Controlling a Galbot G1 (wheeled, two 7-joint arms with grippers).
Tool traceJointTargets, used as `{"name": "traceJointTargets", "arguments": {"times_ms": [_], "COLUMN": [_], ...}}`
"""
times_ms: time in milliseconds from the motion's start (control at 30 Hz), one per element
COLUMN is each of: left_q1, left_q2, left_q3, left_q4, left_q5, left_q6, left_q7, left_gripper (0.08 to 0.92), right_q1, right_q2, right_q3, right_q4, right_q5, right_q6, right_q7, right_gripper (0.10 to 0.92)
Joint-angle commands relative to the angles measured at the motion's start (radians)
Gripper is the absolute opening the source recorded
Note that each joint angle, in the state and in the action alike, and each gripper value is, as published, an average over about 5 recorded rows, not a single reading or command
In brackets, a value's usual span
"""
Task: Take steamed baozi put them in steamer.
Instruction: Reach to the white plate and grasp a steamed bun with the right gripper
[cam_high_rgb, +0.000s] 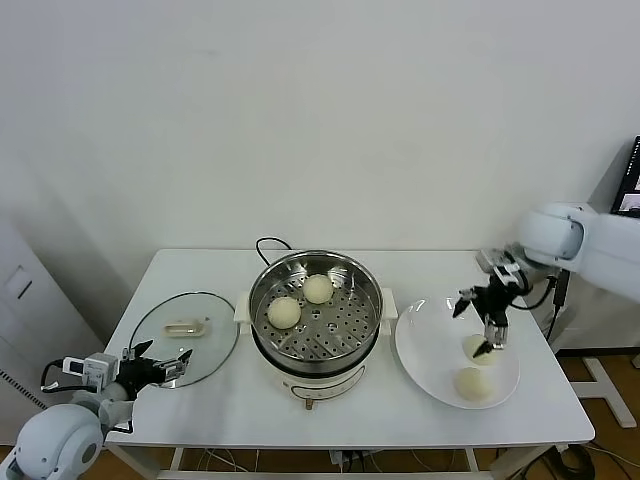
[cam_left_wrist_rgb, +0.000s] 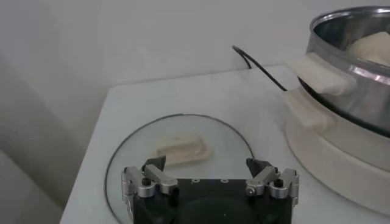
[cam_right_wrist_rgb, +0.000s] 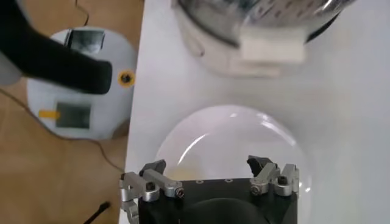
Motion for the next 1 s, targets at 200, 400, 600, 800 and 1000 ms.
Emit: {"name": "traceJointTargets", "arguments": {"times_ms": [200,400,600,800,1000], "left_q1": [-0.002,0.001,0.001,0.002,0.003], "left_q2": [0.002,0.003,0.003,0.001,0.000], "left_q3": [0.003,0.004,0.005,0.007,0.006], "left_q4": [0.005,0.006,0.005,0.002,-0.002], "left_q5": [-0.001,-0.001,-0.001,0.001,0.001], "left_q6": [0.001,0.000,0.001,0.003,0.004], "left_q7": [0.002,0.003,0.003,0.003,0.003], "left_gripper": [0.823,0.823,0.823,0.823,0.823], "right_q1": [-0.317,-0.375,-0.458,-0.519,-0.536], "right_q2": [-0.012,0.005,0.018,0.045,0.069], "right_q3": [0.215,0.251,0.306,0.356,0.382], "right_q4": [-0.137,-0.171,-0.195,-0.227,-0.260], "right_q5": [-0.201,-0.229,-0.265,-0.286,-0.292], "right_q6": [0.080,0.084,0.083,0.079,0.061], "right_q7": [-0.003,-0.011,-0.007,-0.004,0.000], "right_gripper": [0.823,0.823,0.823,0.817,0.724]}}
